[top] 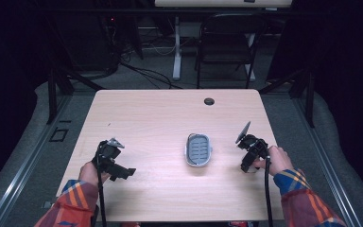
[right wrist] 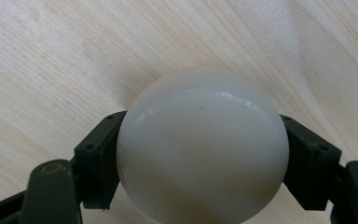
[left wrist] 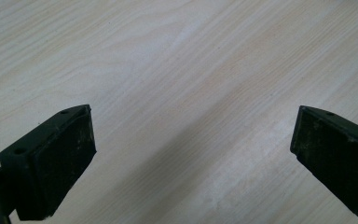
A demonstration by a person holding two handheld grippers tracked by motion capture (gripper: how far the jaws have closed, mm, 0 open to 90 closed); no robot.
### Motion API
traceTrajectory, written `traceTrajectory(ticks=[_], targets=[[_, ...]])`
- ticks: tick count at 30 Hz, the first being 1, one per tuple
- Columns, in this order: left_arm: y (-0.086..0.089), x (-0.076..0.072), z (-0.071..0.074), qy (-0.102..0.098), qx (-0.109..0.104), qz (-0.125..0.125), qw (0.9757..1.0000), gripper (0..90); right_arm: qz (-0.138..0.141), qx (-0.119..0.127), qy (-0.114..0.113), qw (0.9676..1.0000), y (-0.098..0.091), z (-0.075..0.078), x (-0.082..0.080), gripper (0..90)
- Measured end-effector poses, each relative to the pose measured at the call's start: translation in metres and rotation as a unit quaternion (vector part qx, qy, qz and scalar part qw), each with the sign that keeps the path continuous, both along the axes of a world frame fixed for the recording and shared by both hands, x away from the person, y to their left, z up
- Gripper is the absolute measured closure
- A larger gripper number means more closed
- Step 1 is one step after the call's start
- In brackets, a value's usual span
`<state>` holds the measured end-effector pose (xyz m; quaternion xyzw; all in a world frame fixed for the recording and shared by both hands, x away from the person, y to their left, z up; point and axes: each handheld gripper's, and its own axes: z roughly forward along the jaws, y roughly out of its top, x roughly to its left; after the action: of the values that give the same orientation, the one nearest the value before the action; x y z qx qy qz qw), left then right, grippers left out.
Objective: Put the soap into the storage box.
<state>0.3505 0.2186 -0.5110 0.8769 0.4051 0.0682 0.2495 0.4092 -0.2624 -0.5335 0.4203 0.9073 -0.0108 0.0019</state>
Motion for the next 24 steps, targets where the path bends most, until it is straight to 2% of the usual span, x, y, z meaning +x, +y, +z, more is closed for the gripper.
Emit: traceTrajectory(ticks=[1, 5, 8, 10, 12, 14, 18, 19, 23, 24], targets=[[0.0, 0.0, 0.0, -0.001, -0.001, 0.001, 1.0, 0.0, -0.006, 0.007, -0.006, 0.9999, 0.001, -0.001, -0.001, 24.5], [0.0, 0.0, 0.0, 0.0, -0.001, 0.001, 1.0, 0.0, -0.002, 0.008, -0.006, 0.9999, 0.003, 0.001, 0.0, 24.5], [0.0, 0.0, 0.0, 0.001, 0.0, 0.0, 1.0, 0.0, 0.011, 0.001, 0.001, 0.9999, 0.006, 0.005, 0.003, 24.5], [0.0, 0.0, 0.0, 0.0, -0.001, 0.0, 1.0, 0.0, 0.007, 0.012, -0.007, 0.9999, 0.01, 0.005, 0.001, 24.5], [0.0, 0.0, 0.0, 0.001, -0.001, 0.0, 1.0, 0.0, 0.016, 0.003, 0.0, 0.9999, 0.012, 0.007, 0.003, 24.5], [0.0, 0.0, 0.0, -0.001, -0.001, 0.001, 1.0, 0.0, 0.012, 0.014, -0.008, 0.9998, 0.014, 0.007, 0.002, 24.5], [0.0, 0.0, -0.001, 0.0, 0.0, 0.0, 1.0, 0.0, 0.023, 0.006, 0.001, 0.9997, 0.019, 0.012, 0.004, 24.5], [0.0, 0.0, -0.001, 0.0, 0.0, 0.0, 1.0, 0.0, 0.018, 0.012, -0.006, 0.9997, 0.019, 0.011, 0.003, 24.5], [0.0, 0.0, -0.001, 0.0, 0.0, 0.0, 1.0, 0.0, 0.029, 0.007, -0.004, 0.9996, 0.023, 0.014, 0.006, 24.5], [0.0, 0.0, -0.001, 0.001, 0.0, 0.0, 1.0, 0.0, 0.017, 0.023, -0.015, 0.9995, 0.026, 0.013, 0.004, 24.5]])
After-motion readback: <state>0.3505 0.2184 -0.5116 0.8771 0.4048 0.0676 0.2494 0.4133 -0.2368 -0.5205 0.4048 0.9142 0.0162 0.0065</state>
